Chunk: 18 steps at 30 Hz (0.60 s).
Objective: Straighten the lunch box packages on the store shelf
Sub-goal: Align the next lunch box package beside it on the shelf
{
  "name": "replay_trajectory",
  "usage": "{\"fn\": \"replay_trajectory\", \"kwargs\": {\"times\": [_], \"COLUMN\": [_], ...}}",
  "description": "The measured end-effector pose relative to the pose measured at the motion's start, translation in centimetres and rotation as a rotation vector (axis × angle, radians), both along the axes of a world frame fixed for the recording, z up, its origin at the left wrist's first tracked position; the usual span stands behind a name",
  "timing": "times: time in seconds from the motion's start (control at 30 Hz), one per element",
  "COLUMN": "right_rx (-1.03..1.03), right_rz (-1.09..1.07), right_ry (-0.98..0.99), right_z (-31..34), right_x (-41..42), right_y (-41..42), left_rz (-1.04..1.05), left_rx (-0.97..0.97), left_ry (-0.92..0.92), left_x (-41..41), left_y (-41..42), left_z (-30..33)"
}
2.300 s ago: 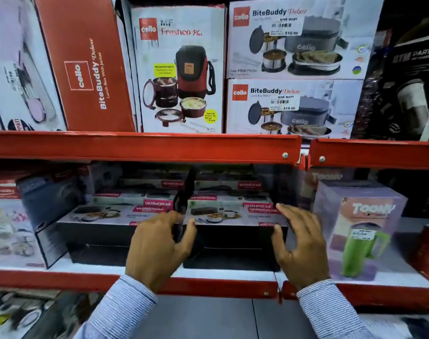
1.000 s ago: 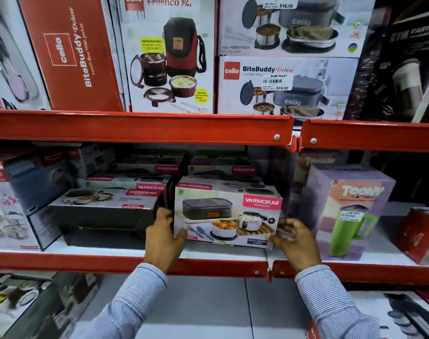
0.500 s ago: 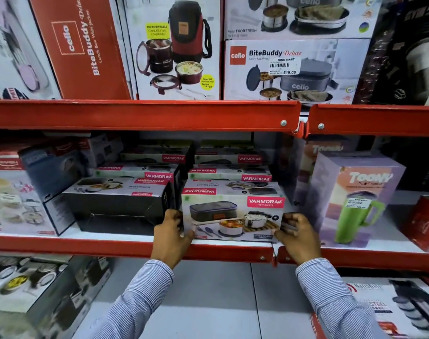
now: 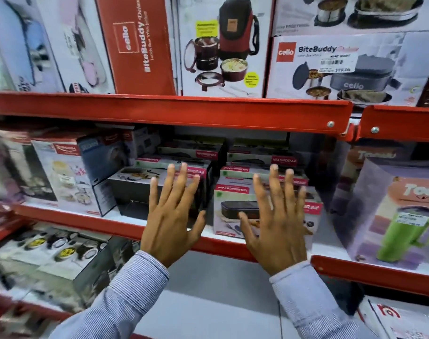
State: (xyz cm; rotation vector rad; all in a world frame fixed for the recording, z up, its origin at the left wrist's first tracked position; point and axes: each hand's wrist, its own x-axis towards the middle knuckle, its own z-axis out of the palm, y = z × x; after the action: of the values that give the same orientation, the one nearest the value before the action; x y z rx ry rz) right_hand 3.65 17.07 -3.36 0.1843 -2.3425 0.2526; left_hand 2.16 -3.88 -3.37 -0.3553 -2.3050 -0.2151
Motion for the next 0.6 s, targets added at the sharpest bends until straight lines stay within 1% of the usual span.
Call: {"fn": "replay_trajectory", "kwargs": {"times": [0.07, 0.17, 0.23, 0.33, 0.43, 0.53, 0.6], "right_rx": [0.052, 0.117, 0.135, 0.108, -0.011, -0.216, -0.4], "right_rz": [-0.029, -0.039, -0.043, -0.051, -0.048, -0.005, -0.011], "right_ry": [-0.057, -0.074, -0.088, -0.101, -0.14, -0.212, -0.243], "right_z": [0.1, -0.6, -1.1, -2.0, -3.0, -3.8, -3.5], "right_x": [-0.7, -1.7, -2.3, -3.4, -4.0, -4.4, -4.2], "right_y": [-2.5, -5.9, -7.8, -11.6, -15.8, -18.7, -19.8], "left_rz": [0.096, 0.201, 0.207, 0.152, 0.037, -0.096, -0.134], "left_rx": [-0.06, -0.083, -0.06, -0.017, 0.044, 0.228, 0.349], "left_ry": [-0.066, -0.151, -0.188, -0.202, -0.238, -0.319, -0.401], "left_x": [-0.2, -0.9, -1.6, -3.0, -4.6, -5.5, -5.8], "left_y": [-2.0, -5.9, -8.5, -12.9, -17.6, -21.2, -22.9], "left_z": [-0.2, -0.7, -0.9, -2.0, -3.0, -3.8, -4.3]}}
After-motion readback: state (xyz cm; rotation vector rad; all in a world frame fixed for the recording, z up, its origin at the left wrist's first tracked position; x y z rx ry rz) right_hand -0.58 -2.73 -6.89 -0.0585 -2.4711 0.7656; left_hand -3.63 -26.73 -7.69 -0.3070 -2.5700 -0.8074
